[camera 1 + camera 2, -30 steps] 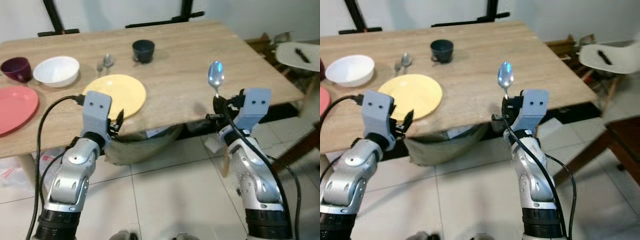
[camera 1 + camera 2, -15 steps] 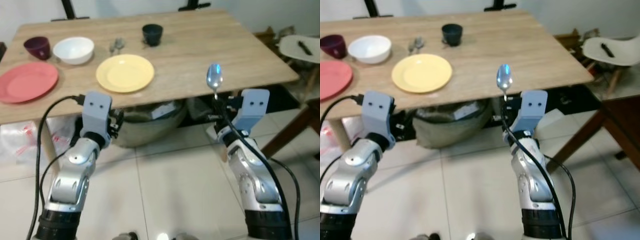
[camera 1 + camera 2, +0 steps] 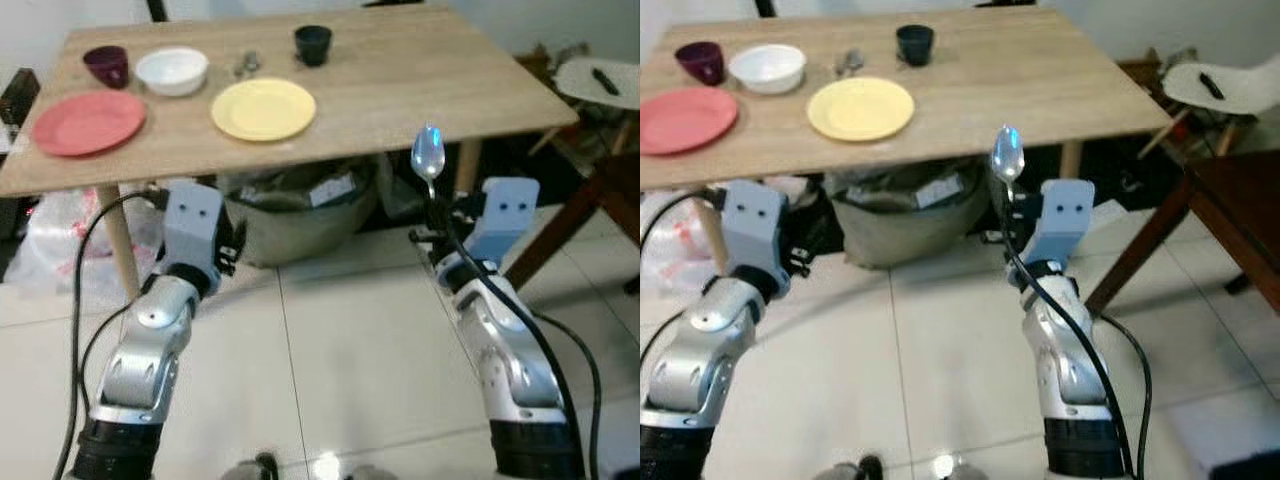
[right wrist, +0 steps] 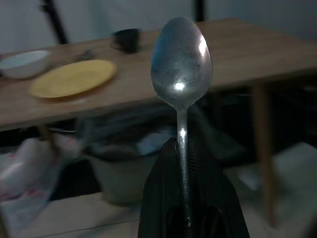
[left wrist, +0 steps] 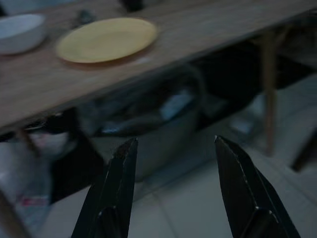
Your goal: Setting the table
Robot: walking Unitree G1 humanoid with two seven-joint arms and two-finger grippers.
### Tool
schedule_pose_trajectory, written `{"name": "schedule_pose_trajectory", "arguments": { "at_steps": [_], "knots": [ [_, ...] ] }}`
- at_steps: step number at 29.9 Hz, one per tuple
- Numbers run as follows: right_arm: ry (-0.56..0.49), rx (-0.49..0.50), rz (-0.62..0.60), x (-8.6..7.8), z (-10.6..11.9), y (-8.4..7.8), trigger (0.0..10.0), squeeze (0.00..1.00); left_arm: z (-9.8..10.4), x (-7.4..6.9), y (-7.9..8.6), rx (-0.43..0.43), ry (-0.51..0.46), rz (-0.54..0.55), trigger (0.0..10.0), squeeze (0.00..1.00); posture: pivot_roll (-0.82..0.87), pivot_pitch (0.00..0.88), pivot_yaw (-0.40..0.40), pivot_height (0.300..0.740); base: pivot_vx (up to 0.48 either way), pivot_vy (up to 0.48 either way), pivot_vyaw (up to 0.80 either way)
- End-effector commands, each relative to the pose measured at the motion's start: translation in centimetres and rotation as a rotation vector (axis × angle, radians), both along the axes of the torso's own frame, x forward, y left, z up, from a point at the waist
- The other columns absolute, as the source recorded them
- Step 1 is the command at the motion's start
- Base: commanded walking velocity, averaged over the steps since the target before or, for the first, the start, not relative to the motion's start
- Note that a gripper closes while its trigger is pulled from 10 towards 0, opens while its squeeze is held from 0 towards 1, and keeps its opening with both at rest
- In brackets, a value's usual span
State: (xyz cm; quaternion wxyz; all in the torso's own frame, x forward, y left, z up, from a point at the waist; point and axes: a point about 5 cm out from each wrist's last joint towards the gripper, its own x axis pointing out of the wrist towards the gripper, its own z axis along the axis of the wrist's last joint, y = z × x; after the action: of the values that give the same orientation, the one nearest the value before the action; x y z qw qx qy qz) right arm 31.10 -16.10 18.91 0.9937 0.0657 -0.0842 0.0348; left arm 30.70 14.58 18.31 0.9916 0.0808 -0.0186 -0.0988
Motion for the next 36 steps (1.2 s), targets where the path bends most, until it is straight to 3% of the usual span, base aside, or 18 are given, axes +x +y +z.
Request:
{"name": "schedule_pose_trajectory", "arguments": {
  "at_steps": [1, 23, 36],
  "knots": [
    [-0.003, -0.004, 0.010, -0.10, -0.02, 0.28, 10.0, 0.00, -0.45, -0.07, 0.60, 0.009, 0.017, 0.017, 10.0, 0.00, -0.11, 0.032, 0.038, 0.740, -0.326, 0.000, 0.00],
    [0.000, -0.006, 0.007, -0.18, -0.21, 0.30, 10.0, 0.00, -0.54, 0.00, 0.57, 0.012, 0.019, 0.010, 10.0, 0.00, -0.12, 0.029, 0.043, 0.740, -0.304, 0.000, 0.00],
    [-0.005, 0.003, 0.002, -0.29, -0.13, 0.17, 10.0, 0.00, -0.70, 0.00, 0.36, -0.009, 0.038, 0.010, 10.0, 0.00, -0.12, 0.036, 0.042, 0.740, 0.000, 0.000, 0.00]
  ]
}}
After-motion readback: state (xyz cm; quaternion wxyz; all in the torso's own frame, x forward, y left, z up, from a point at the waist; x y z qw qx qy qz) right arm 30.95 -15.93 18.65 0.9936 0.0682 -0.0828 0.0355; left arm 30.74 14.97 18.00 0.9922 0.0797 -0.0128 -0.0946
